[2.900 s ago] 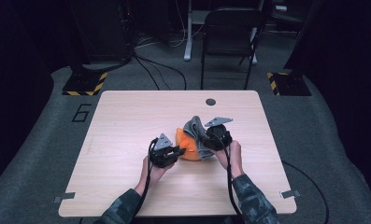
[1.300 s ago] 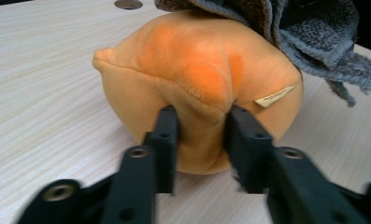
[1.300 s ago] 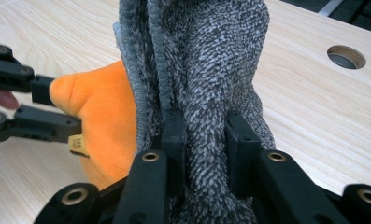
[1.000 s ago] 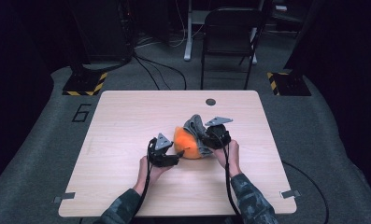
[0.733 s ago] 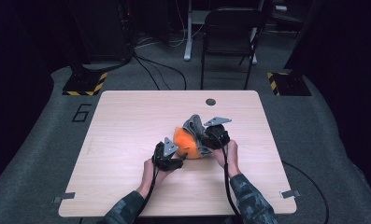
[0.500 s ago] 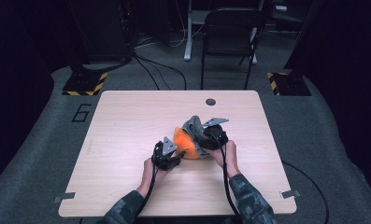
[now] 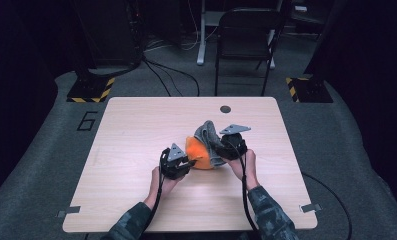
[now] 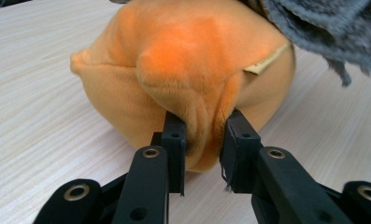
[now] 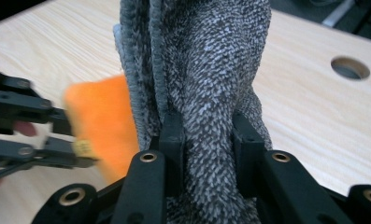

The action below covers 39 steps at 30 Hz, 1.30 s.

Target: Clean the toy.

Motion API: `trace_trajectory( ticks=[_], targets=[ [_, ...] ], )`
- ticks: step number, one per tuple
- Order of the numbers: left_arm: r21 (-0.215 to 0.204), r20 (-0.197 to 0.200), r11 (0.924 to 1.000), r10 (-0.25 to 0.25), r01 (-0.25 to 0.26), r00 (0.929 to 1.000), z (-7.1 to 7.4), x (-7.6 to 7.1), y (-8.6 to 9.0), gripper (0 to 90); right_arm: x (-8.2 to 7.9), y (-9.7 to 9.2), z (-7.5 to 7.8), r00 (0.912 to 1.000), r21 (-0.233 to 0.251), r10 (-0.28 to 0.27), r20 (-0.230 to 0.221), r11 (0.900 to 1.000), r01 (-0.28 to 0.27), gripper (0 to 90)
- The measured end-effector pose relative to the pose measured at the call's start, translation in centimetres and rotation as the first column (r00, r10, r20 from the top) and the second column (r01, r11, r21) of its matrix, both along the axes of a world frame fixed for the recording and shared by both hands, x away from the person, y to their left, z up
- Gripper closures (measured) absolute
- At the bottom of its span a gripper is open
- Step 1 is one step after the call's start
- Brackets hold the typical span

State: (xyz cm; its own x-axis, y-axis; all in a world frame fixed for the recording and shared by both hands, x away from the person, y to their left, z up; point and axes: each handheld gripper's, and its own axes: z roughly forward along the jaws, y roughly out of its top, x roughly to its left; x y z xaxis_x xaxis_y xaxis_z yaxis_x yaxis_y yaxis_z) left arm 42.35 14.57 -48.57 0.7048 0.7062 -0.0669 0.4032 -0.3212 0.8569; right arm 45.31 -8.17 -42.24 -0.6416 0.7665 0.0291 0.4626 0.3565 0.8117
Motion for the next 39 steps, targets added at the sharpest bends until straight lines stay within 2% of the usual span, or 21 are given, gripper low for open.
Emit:
trace_trajectory(
  ticks=[3, 7, 9, 12, 17, 19, 22, 23, 30, 35, 39],
  targets=[
    [-0.019, -0.015, 0.9998, 0.001, -0.002, 0.9999, 0.3, -0.1, 0.1, 74.1, -0.9, 0.9, 0.8, 0.9993, 0.021, 0.034, 0.013, 0.9992, -0.034, 71.1],
    [-0.049, -0.042, 0.9988, 0.006, -0.008, 0.9991, 0.6, -0.1, 0.3, 75.6, -1.9, 2.4, 1.4, 0.9965, 0.026, 0.079, 0.027, 0.9965, -0.08, 71.6],
    [-0.08, -0.072, 0.9967, 0.009, -0.015, 0.9974, 0.8, -0.3, 0.3, 76.7, -2.3, 3.0, 1.4, 0.9957, 0.024, 0.087, 0.032, 0.9958, -0.088, 71.6],
    [-0.084, -0.081, 0.9964, 0.005, -0.012, 0.9967, 1.0, -0.4, 0.3, 77.4, -2.4, 3.7, 0.8, 0.9963, 0.001, 0.082, 0.026, 0.9966, -0.082, 71.7],
    [-0.082, -0.077, 0.9966, 0.006, -0.013, 0.997, 0.9, -0.2, 0.3, 77.5, -2.4, 4.0, 0.2, 0.9963, -0.051, 0.069, 0.051, 0.9965, -0.066, 71.6],
    [-0.083, -0.075, 0.9965, 0.007, -0.014, 0.9971, 0.8, -0.2, 0.3, 77.4, -2.2, 3.7, 0.1, 0.9957, -0.059, 0.071, 0.06, 0.996, -0.067, 71.6],
    [-0.08, -0.07, 0.9967, 0.009, -0.015, 0.9975, 0.7, -0.1, 0.4, 77.3, -2.1, 3.2, 0.0, 0.9974, -0.061, 0.052, 0.05, 0.997, -0.049, 71.5],
    [-0.081, -0.075, 0.9967, 0.006, -0.012, 0.9971, 0.7, -0.1, 0.4, 77.4, -2.0, 2.9, 0.0, 0.9966, -0.077, 0.056, 0.061, 0.9957, -0.051, 71.5],
    [-0.077, -0.064, 0.9968, 0.013, -0.018, 0.9979, 0.6, 0.0, 0.5, 77.2, -1.0, 1.0, -0.6, 0.9999, -0.061, -0.006, 0.015, 0.9981, 0.007, 71.4],
    [-0.074, -0.069, 0.9972, 0.007, -0.012, 0.9976, 0.6, 0.1, 0.6, 77.0, -0.3, -0.4, -1.4, 0.9986, -0.049, -0.047, -0.026, 0.9978, 0.045, 71.2],
    [-0.077, -0.065, 0.997, 0.001, -0.006, 0.9979, 0.5, 0.1, 0.6, 76.9, 0.1, -1.2, -1.8, 0.9968, -0.056, -0.072, -0.036, 0.996, 0.07, 71.0]
  ],
)
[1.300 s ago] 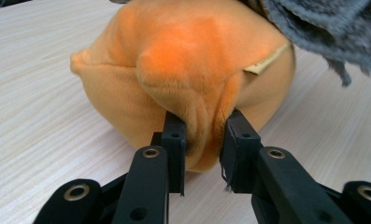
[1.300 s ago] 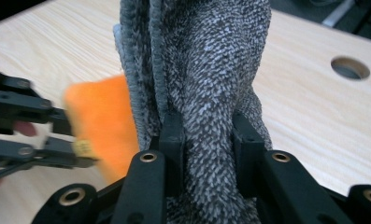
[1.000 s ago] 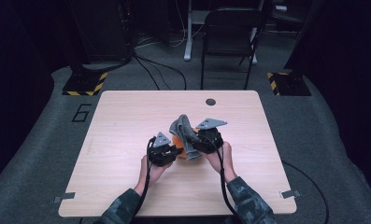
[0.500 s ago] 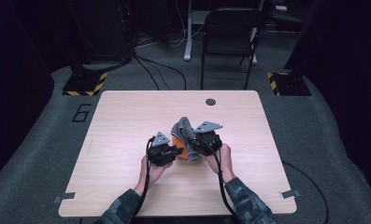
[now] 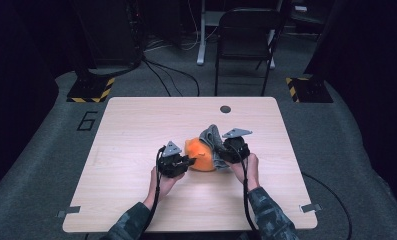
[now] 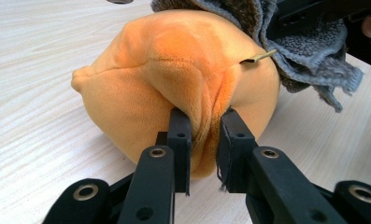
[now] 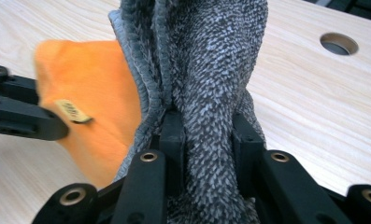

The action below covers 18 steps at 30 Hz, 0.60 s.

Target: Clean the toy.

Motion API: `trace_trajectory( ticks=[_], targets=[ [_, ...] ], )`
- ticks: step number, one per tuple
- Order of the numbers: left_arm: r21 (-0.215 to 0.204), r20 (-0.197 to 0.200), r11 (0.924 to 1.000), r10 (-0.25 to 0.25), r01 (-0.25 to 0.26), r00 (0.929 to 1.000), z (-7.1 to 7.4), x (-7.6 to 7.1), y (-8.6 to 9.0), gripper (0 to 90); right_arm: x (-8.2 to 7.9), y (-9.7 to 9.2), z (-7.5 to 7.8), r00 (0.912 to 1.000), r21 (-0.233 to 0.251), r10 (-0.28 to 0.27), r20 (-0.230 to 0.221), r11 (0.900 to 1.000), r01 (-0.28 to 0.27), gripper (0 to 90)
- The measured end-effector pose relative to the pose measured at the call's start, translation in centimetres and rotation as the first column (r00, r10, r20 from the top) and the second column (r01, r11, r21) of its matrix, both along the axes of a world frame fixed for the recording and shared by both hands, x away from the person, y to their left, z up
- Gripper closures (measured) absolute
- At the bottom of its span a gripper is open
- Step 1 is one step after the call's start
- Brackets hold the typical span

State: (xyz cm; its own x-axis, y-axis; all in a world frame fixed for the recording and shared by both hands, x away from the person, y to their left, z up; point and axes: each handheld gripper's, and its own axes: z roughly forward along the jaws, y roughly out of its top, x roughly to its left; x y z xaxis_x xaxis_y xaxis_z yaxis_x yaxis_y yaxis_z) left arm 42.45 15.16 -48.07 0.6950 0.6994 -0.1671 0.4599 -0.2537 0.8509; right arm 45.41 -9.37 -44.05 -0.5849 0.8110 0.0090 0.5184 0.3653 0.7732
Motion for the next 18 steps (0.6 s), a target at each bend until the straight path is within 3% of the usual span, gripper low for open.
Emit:
trace_trajectory(
  ticks=[3, 8, 13, 18],
  targets=[
    [-0.005, 0.0, 1.0, 0.006, -0.006, 1.0, -0.1, 0.0, 0.0, 76.9, 0.3, -0.5, -0.3, 0.9994, -0.021, -0.034, -0.008, 0.9992, 0.034, 71.0],
    [-0.007, -0.006, 1.0, -0.003, 0.003, 1.0, -0.1, 0.0, 0.0, 76.6, 1.2, -1.7, -1.9, 0.9938, -0.012, -0.08, -0.078, 0.9968, 0.079, 71.1],
    [-0.018, -0.005, 0.9998, 0.006, -0.007, 1.0, -0.2, 0.1, 0.1, 76.4, 1.9, -2.2, -3.1, 0.9877, -0.053, -0.113, -0.108, 0.9927, 0.108, 71.1],
    [-0.004, 0.01, 1.0, -0.002, 0.002, 0.9999, -0.2, 0.2, 0.3, 76.0, 2.7, -2.5, -5.2, 0.9826, -0.093, -0.098, -0.158, 0.9921, 0.084, 72.1]
  ],
)
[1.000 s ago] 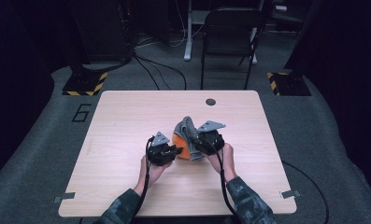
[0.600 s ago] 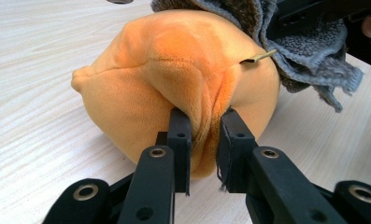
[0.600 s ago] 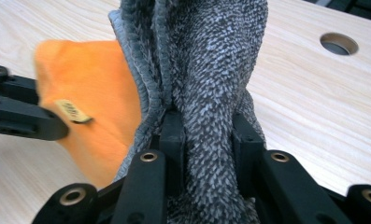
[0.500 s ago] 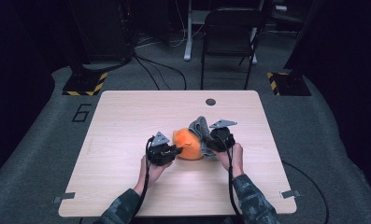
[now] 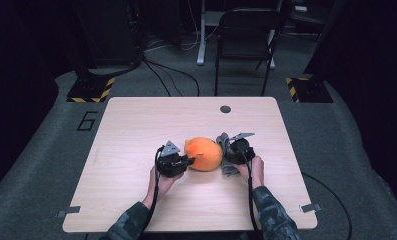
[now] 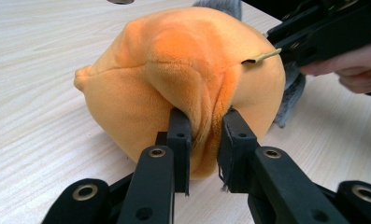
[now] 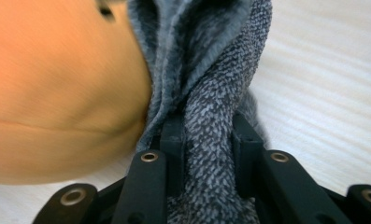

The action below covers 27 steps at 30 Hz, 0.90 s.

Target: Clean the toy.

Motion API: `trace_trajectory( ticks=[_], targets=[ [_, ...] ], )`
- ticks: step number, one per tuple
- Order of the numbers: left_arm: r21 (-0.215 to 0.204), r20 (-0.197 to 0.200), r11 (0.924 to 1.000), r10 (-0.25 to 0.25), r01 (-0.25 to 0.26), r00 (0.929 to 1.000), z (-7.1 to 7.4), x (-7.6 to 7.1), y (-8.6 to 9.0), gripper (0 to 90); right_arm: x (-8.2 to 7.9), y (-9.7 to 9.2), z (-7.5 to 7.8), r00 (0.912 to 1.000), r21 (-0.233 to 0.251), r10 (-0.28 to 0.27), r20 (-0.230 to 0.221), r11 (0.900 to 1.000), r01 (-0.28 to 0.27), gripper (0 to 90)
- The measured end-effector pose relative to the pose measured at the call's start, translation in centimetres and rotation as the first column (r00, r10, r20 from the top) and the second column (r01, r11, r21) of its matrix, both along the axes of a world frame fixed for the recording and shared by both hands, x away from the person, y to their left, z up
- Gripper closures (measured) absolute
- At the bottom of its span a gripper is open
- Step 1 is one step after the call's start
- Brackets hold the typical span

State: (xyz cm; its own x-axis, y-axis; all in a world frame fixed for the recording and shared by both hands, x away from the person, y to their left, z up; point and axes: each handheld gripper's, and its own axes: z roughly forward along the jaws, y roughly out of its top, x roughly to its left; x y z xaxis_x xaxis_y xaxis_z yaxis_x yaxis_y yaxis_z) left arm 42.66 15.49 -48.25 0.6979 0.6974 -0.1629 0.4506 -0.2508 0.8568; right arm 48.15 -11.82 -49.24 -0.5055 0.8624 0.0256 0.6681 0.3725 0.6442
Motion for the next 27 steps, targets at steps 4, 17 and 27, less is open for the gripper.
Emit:
trace_trajectory(
  ticks=[4, 17, 27],
  targets=[
    [-0.002, 0.0, 1.0, -0.003, 0.003, 1.0, 0.0, 0.0, 0.0, 75.8, 0.0, -0.5, 1.1, 0.9996, 0.03, -0.025, 0.013, 0.9993, 0.024, 73.3],
    [-0.003, 0.015, 1.0, -0.006, 0.006, 0.9999, 0.1, -0.3, -0.4, 75.3, -3.4, 2.8, 8.0, 0.978, 0.147, 0.109, 0.178, 0.9798, -0.136, 73.0],
    [0.015, 0.035, 0.9996, -0.026, 0.025, 0.9991, 0.2, -0.5, -0.9, 75.6, -4.6, 6.4, 8.1, 0.9668, 0.184, 0.17, 0.191, 0.9612, -0.205, 72.4]
  ],
)
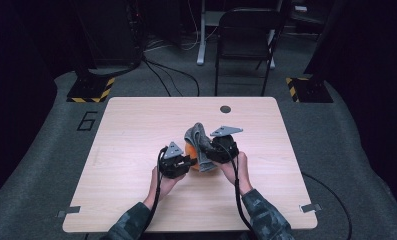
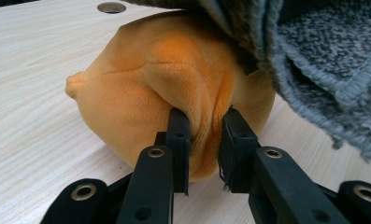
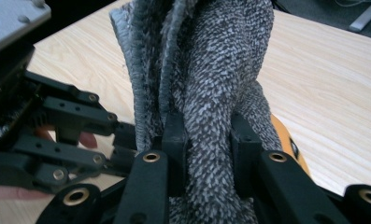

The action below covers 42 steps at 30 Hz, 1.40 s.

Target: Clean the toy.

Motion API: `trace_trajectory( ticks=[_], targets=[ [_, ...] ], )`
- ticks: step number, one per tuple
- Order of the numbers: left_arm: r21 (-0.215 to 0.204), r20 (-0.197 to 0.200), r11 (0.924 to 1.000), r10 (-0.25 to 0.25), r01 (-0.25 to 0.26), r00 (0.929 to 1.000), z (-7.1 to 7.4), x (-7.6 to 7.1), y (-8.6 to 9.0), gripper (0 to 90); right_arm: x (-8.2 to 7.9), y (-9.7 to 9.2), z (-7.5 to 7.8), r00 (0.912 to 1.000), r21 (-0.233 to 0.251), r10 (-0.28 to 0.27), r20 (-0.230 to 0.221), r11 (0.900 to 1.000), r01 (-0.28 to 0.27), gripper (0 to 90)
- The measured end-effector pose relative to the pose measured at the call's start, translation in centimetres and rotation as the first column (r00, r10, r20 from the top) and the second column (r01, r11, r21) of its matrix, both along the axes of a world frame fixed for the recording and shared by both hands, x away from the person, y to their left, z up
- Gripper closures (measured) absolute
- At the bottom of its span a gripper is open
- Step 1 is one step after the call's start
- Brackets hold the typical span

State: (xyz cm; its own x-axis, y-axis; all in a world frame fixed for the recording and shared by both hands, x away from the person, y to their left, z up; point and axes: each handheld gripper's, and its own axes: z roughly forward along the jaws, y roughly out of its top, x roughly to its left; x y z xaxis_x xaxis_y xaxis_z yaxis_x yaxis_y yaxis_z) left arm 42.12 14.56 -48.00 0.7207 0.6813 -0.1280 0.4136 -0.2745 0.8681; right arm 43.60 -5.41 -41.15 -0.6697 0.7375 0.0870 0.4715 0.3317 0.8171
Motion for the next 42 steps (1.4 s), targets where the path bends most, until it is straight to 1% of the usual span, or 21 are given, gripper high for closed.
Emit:
trace_trajectory(
  ticks=[1, 4, 5, 6, 10, 11, 13, 14, 16, 17, 20, 27, 30, 31, 32, 33, 36, 37, 38, 39, 42],
  targets=[
    [-0.006, -0.001, 1.0, 0.0, 0.0, 1.0, 0.0, -0.1, -0.1, 75.7, 0.0, 0.1, -0.1, 0.9998, 0.001, 0.013, 0.011, 0.9999, -0.013, 72.4],
    [-0.002, -0.002, 1.0, 0.0, 0.0, 1.0, -0.1, 0.0, -0.2, 76.0, -0.1, 0.8, -0.5, 0.9993, -0.057, 0.0, 0.037, 0.9984, 0.003, 72.6],
    [0.007, 0.002, 1.0, -0.004, 0.004, 1.0, -0.1, 0.0, -0.1, 76.2, 0.0, 0.9, -0.7, 0.9991, -0.073, -0.001, 0.042, 0.9974, 0.004, 72.7],
    [0.005, 0.006, 1.0, 0.001, -0.001, 1.0, -0.1, 0.0, -0.1, 76.3, 0.0, 0.9, -0.8, 0.9989, -0.083, -0.006, 0.046, 0.9965, 0.01, 72.7],
    [0.002, 0.005, 1.0, 0.003, -0.003, 1.0, -0.2, 0.0, -0.2, 76.5, 0.0, 0.6, -1.0, 0.998, -0.106, -0.013, 0.061, 0.9941, 0.02, 72.7],
    [0.0, 0.002, 1.0, 0.003, -0.003, 1.0, -0.2, 0.0, -0.2, 76.6, 0.0, 0.5, -1.0, 0.9977, -0.117, -0.005, 0.068, 0.9931, 0.013, 72.7],
    [-0.011, -0.015, 0.9999, 0.006, -0.006, 0.9999, -0.2, 0.0, -0.1, 76.6, -0.1, 0.4, -1.1, 0.9974, -0.126, -0.02, 0.069, 0.9917, 0.028, 72.7],
    [-0.015, -0.013, 0.9998, 0.01, -0.01, 0.9999, -0.3, 0.0, -0.1, 76.6, 0.0, 0.2, -1.1, 0.9966, -0.14, -0.015, 0.081, 0.9898, 0.026, 72.6],
    [-0.01, -0.01, 0.9999, 0.009, -0.009, 0.9999, -0.3, 0.1, -0.1, 76.6, 0.0, -0.1, -1.2, 0.9961, -0.156, -0.027, 0.084, 0.9869, 0.04, 72.6],
    [-0.01, -0.01, 0.9999, 0.009, -0.009, 0.9999, -0.3, 0.1, 0.0, 76.5, 0.0, -0.2, -1.2, 0.996, -0.153, -0.032, 0.084, 0.9872, 0.044, 72.6],
    [-0.004, -0.004, 1.0, 0.007, -0.007, 1.0, -0.3, 0.2, 0.1, 76.5, 0.1, -0.9, -1.4, 0.9961, -0.148, -0.059, 0.065, 0.9866, 0.068, 72.5],
    [-0.004, -0.008, 1.0, 0.003, -0.003, 1.0, -0.2, 0.2, 0.1, 76.3, 0.9, -2.4, -2.0, 0.9955, -0.144, -0.088, 0.036, 0.9853, 0.092, 72.3],
    [-0.006, -0.008, 1.0, 0.003, -0.003, 1.0, -0.2, 0.2, 0.2, 76.3, 1.2, -3.0, -2.3, 0.9936, -0.144, -0.111, 0.016, 0.9831, 0.113, 72.3],
    [-0.005, -0.009, 1.0, 0.001, -0.001, 1.0, -0.2, 0.2, 0.2, 76.3, 1.4, -3.4, -2.5, 0.9937, -0.147, -0.111, 0.018, 0.9827, 0.112, 72.3],
    [-0.004, -0.009, 1.0, 0.001, -0.001, 1.0, -0.2, 0.2, 0.1, 76.3, 1.4, -3.4, -2.5, 0.9917, -0.138, -0.128, 0.007, 0.9822, 0.128, 72.2],
    [-0.005, -0.007, 1.0, 0.003, -0.003, 1.0, -0.2, 0.2, 0.1, 76.2, 1.6, -3.7, -2.7, 0.993, -0.151, -0.117, 0.015, 0.9815, 0.118, 72.2],
    [-0.004, -0.007, 1.0, 0.001, -0.001, 1.0, -0.2, 0.2, 0.2, 76.2, 1.9, -4.1, -3.0, 0.9892, -0.142, -0.146, -0.013, 0.9796, 0.143, 72.2],
    [-0.004, -0.007, 1.0, 0.001, -0.001, 1.0, -0.3, 0.2, 0.2, 76.2, 2.1, -4.4, -3.1, 0.9903, -0.156, -0.138, -0.012, 0.9784, 0.135, 72.3],
    [-0.003, -0.001, 1.0, 0.004, -0.004, 1.0, -0.3, 0.2, 0.2, 76.2, 2.1, -4.4, -3.2, 0.9868, -0.157, -0.161, -0.022, 0.9753, 0.155, 72.3],
    [-0.004, -0.001, 1.0, 0.004, -0.004, 1.0, -0.3, 0.2, 0.2, 76.2, 2.2, -4.6, -3.4, 0.9859, -0.163, -0.166, -0.024, 0.9737, 0.16, 72.3],
    [-0.005, -0.008, 1.0, 0.0, 0.0, 1.0, -0.3, 0.2, 0.2, 76.1, 2.6, -5.1, -3.9, 0.9836, -0.155, -0.175, -0.044, 0.9738, 0.167, 72.3]
  ],
)
